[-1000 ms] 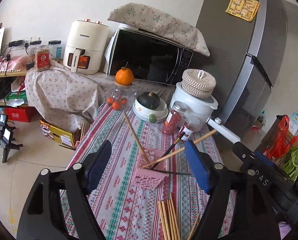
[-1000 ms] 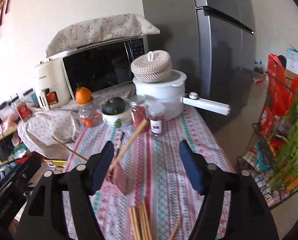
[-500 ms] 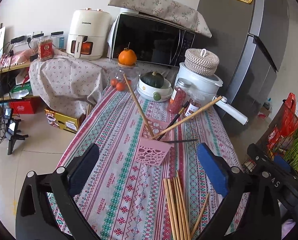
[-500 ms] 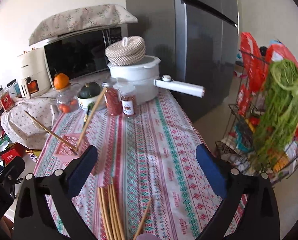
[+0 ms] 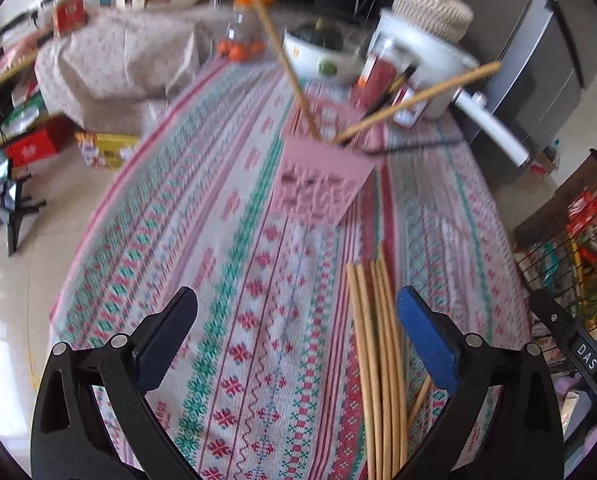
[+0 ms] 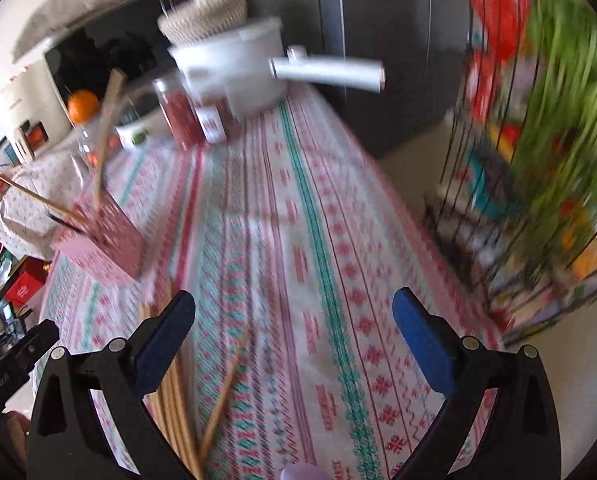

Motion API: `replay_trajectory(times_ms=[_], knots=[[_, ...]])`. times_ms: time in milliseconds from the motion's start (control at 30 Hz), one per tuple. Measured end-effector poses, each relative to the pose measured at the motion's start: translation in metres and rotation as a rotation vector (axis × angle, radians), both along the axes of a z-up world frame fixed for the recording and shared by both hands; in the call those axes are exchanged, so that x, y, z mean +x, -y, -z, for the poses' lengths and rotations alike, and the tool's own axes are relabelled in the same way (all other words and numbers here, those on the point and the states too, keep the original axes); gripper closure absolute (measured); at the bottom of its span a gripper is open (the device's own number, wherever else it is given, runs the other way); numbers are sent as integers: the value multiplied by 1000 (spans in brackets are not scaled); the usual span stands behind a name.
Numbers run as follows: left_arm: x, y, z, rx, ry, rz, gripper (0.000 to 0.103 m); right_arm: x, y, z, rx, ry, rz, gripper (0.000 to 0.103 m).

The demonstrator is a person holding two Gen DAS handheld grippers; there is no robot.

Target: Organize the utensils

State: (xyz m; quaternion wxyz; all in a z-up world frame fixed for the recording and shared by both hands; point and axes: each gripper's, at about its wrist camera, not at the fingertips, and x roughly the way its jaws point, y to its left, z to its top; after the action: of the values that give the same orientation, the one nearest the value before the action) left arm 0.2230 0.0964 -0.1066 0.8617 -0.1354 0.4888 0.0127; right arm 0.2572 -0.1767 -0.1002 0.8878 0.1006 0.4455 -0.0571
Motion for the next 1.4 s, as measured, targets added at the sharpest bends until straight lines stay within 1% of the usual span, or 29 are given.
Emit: replay_trajectory(times_ms=[33,100,133,200,233,333,533,567,600,700,867,933,967,1000,1033,1067,1100,1133,1167,1200,1267,1333,1400], knots=[[4,0,10,-4,-44,-7,7,3,6,10,22,-42,8,7],[11,-1,29,-26,-124,-25,7,7,17,24,98,-116,21,7],[13,-2,36,-41,-152,-35,7,9,25,32,182,-156,26,7],[19,-2,48,-75,-202,-53,7,9,34,39,276,-191,45,7],[23,-1,52,-86,-218,-61,7,8,39,44,325,-213,64,7],[32,2,58,-74,-232,-91,7,6,46,48,395,-239,92,7],[47,13,68,-32,-250,-122,8,3,52,51,427,-259,107,7],[49,16,70,-17,-251,-125,8,2,54,52,440,-264,110,7],[50,20,70,14,-246,-126,8,2,56,52,449,-267,112,7],[56,28,71,65,-244,-109,9,2,58,51,449,-268,115,7],[58,35,73,79,-233,-107,10,3,57,51,453,-274,106,7],[58,45,75,116,-232,-94,10,3,55,51,444,-279,100,7],[59,51,76,161,-231,-73,10,3,53,51,440,-279,99,7],[61,63,76,182,-210,-51,14,4,52,51,435,-279,97,7],[59,67,74,187,-186,-25,22,4,50,51,433,-279,96,7],[59,70,72,190,-176,-3,37,6,47,50,431,-279,96,7],[57,73,69,197,-162,21,48,7,44,50,430,-279,94,7],[55,74,67,204,-157,36,67,9,41,49,427,-278,91,7],[53,74,66,211,-155,46,84,11,36,49,422,-277,88,7],[48,71,65,214,-153,50,89,14,31,49,413,-277,84,7],[41,60,64,206,-150,52,94,21,17,49,380,-280,68,7],[39,41,62,193,-158,39,96,29,2,51,346,-285,49,7],[35,24,61,183,-165,12,96,40,-19,56,296,-304,-1,7]])
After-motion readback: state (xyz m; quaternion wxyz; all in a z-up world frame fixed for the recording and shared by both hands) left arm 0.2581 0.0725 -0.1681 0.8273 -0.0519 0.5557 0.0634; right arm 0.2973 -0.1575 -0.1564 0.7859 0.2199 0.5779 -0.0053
